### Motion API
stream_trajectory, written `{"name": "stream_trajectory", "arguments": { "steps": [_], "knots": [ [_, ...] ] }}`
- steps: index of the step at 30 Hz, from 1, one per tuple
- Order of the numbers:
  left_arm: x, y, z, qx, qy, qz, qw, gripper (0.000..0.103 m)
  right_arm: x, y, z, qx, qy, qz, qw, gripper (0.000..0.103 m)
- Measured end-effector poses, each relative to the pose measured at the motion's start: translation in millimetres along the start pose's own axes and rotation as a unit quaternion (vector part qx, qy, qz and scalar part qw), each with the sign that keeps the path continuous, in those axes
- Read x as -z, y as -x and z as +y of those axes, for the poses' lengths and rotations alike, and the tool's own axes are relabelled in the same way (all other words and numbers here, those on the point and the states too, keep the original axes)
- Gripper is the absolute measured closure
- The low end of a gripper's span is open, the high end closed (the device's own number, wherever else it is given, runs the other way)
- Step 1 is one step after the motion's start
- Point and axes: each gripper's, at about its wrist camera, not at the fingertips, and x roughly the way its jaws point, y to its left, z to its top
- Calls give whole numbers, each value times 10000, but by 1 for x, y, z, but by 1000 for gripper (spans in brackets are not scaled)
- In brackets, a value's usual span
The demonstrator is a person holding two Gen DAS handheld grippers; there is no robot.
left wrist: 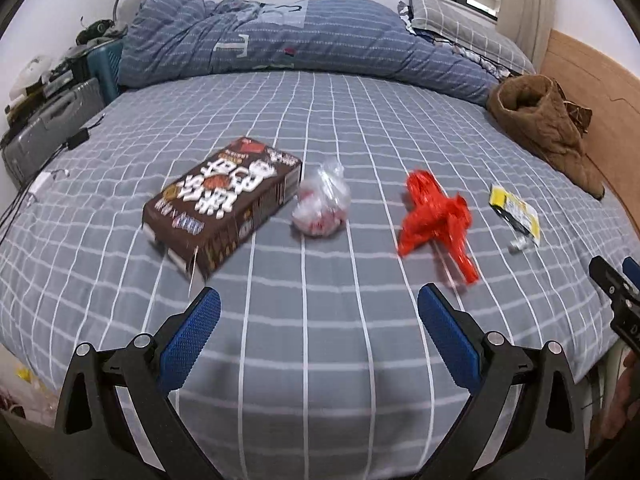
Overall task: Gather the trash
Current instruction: 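Raise both open grippers from the bin back toward the bed, then grasp the yellow sachet with the right gripper while the left grasps the clear plastic bag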
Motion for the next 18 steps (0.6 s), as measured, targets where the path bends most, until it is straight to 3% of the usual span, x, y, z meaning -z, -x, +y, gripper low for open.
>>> {"name": "stream_trajectory", "arguments": {
  "steps": [13,18],
  "knots": [
    [-53,-65,-11,-55,-185,168,9997,6,-54,-105,-20,51,-119,438,9990,10],
    [-63,-88,-14,-121,-241,261,9993,7,-69,-151,-23,30,-227,816,9964,10]
  ]
}}
